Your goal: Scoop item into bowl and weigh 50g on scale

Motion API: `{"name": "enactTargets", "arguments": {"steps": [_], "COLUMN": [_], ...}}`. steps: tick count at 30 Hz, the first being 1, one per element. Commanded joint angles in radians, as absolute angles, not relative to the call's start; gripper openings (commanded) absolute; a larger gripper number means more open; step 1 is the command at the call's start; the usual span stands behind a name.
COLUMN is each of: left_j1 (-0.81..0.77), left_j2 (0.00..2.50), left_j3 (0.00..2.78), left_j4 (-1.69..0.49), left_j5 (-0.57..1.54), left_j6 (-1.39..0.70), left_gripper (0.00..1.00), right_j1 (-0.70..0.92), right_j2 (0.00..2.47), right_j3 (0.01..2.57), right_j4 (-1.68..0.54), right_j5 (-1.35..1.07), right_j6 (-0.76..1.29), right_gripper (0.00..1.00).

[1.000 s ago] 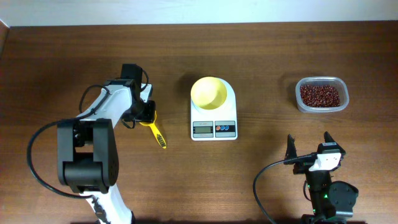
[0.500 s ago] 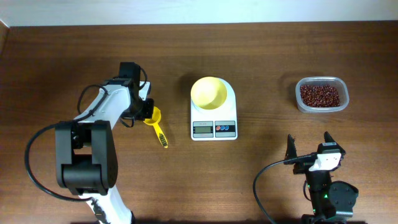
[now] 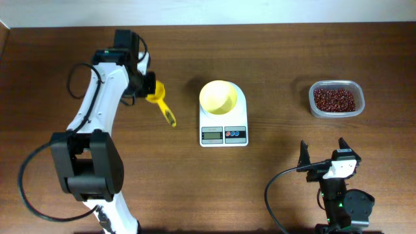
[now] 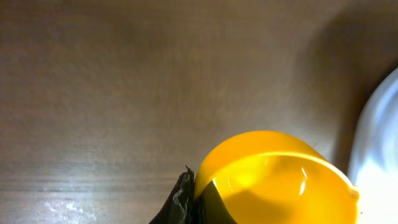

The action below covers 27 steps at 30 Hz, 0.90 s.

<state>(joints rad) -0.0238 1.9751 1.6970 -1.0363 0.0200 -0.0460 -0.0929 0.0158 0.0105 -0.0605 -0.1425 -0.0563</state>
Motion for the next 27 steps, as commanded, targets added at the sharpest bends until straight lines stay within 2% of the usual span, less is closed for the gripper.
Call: {"name": "enactTargets", "arguments": {"steps": [1,3,6,8,10,12,15,19,23,25,27], "left_j1": [-0.023,-0.024,-0.024,-0.024,-0.033,-0.071,-0.170,-0.265,-0.279,-0.279,-0.279], "left_j2": [1.978,1.978,1.978,1.978,1.978,1.978,1.978,1.978,1.978,1.978,1.978], "left_j3": [1.882,1.973,1.975,1.975,1.975,1.975,1.975,1.975,1.975,1.975,1.975], "left_j4": [-1.109,-1.195,-1.210,-1.216,-1.221,-1.221,-1.207,-1.130,-1.129,-1.129,-1.131], "left_j5": [0.035,0.085,0.113,0.125,0.300,0.386,0.385,0.378,0.377,0.377,0.358], "left_j6": [-0.347,-0.534,-0.535,-0.623,-0.670,-0.746,-0.774,-0.846,-0.849,-0.849,-0.880], "left_gripper": [0.00,0.00,0.00,0.00,0.00,0.00,0.00,0.00,0.00,0.00,0.00], "right_j1": [-0.098,-0.098,-0.098,-0.098,-0.098,-0.099,-0.099,-0.099,-0.099,-0.099,-0.099], "right_j2": [0.008,0.008,0.008,0.008,0.008,0.008,0.008,0.038,0.266,0.507,0.805], "right_j3": [0.006,0.006,0.006,0.006,0.006,0.006,0.006,0.051,0.220,0.398,0.618], "right_j4": [-0.065,-0.065,-0.065,-0.065,-0.058,-0.007,0.138,0.146,0.103,0.026,-0.067], "right_j5": [-0.138,-0.138,-0.138,-0.138,-0.137,-0.176,-0.228,-0.228,-0.277,-0.397,-0.481], "right_j6": [-0.056,-0.056,-0.056,-0.056,-0.056,-0.052,0.003,0.107,0.140,0.141,0.312], "right_gripper": [0.99,0.99,0.99,0.99,0.99,0.99,0.99,0.99,0.99,0.99,0.99]}}
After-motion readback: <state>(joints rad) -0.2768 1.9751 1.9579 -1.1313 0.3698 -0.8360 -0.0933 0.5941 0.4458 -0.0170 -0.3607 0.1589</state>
